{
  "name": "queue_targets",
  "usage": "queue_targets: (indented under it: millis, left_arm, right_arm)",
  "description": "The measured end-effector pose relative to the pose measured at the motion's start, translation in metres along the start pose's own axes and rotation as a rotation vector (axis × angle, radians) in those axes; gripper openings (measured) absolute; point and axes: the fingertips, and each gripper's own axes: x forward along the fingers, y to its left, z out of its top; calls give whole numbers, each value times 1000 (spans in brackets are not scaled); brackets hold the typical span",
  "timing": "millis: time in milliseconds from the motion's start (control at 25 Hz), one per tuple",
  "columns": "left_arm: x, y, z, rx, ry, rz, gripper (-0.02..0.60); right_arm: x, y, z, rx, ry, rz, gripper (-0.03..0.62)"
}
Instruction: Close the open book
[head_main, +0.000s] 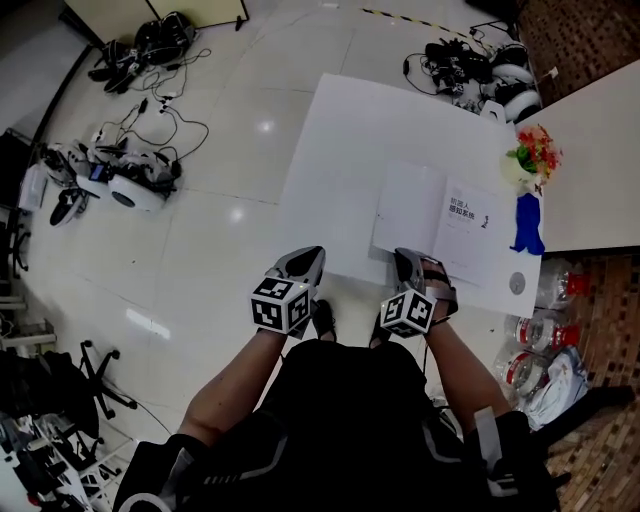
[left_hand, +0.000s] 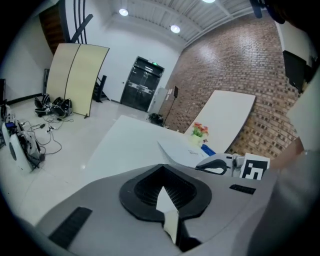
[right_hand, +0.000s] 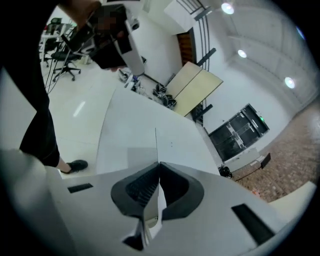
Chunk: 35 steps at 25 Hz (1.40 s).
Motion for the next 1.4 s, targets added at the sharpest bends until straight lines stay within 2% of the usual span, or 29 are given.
queue_targets:
  millis: [200,320,480,640,720,840,920,1040,1240,1400]
  left_arm:
    - [27,-37,14,70,19,-92,-6]
    - [47,-65,20,119,39,-153,-6]
    - [66,-102,21,157,71,-227,-6]
    - [83,-133,18,206,107,-268,-6]
    - [91,-147,18,217,117,-283,-6]
    - [100,-166,19,254,134,-305,-6]
    - [106,-173,18,274,147,-309,-6]
    - [115,-170,24,273,154,-274,-6]
    - [122,-171,32,273,144,-259,-6]
    - [124,-170,30,255,140,-250,-6]
  right_arm:
    - [-36,-30,-3,197,-125,-49,6]
    - [-57,-49,-17,343,-166,-111,6]
    - [-85,-76,-54,644,-217,-207,3]
    - [-100,-83,-111,998,-261,-269,3]
    - [-104,-80,-143,1161,-245,-284,3]
    - [-103,-69,-184,1329,-203,-300,5]
    - [-97,-57,-210,1408,-158,-288,5]
    - [-86,-43,-234,1483,-99,-224,6]
    - [-81,-41,-244,1546,-87,-162,12]
    - [-85,-36,-254,1597,-63,-143,43]
